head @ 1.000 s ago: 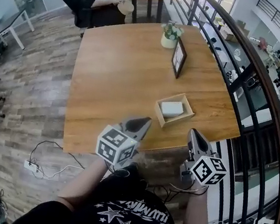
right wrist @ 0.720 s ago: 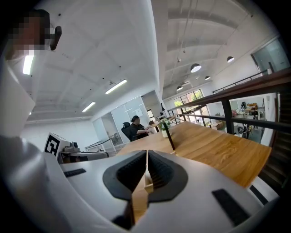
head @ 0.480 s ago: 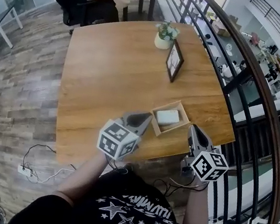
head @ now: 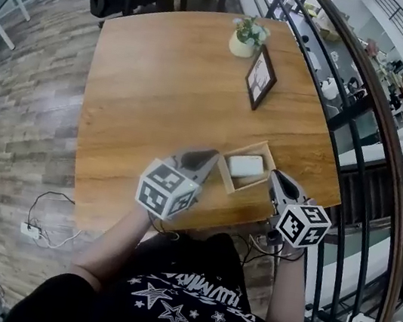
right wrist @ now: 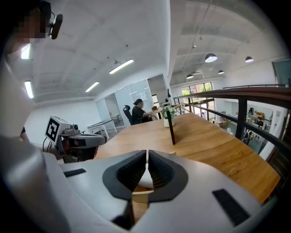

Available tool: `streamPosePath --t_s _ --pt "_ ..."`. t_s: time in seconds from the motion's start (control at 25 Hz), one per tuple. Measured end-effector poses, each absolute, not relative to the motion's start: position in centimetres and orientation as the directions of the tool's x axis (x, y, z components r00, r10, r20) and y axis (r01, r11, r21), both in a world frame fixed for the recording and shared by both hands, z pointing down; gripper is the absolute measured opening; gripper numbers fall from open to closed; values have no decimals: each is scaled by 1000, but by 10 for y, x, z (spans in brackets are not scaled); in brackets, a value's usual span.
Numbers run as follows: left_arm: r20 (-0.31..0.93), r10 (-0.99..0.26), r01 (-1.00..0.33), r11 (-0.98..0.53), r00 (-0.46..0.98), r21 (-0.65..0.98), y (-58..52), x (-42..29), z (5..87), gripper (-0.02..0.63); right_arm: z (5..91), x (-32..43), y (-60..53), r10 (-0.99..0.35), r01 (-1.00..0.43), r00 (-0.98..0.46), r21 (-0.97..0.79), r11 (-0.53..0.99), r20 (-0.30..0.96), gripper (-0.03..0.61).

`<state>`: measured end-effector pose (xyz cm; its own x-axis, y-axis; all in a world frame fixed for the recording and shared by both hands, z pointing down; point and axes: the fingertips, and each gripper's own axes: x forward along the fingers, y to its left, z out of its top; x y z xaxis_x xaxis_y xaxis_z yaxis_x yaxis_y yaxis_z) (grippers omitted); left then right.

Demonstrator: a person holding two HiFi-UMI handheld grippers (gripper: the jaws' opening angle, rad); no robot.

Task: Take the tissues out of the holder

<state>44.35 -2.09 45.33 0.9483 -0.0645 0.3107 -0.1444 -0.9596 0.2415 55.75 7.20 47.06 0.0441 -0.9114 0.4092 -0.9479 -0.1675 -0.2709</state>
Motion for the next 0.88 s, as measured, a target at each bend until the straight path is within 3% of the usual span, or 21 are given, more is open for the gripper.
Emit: streamPosePath --t_s 0.24,0.52,0.56,0.72,0.88 --pt "340 -126 -220 -941 932 256 -27 437 461 14 490 559 60 -874 -958 -57 -273 -88 483 21" --pt "367 -224 -327 -912 903 248 -20 440 470 14 506 559 53 -817 -967 -218 -233 106 534 25" --pt "370 -238 -341 -908 898 244 -18 441 470 14 510 555 53 -796 -962 -255 -226 153 549 36" --pt "377 -289 -393 -889 880 235 -16 445 469 14 520 534 52 -676 -904 -421 -220 367 604 184" --pt "386 -333 -440 -867 860 234 -19 448 465 14 525 533 47 -622 -867 -428 -104 487 655 262"
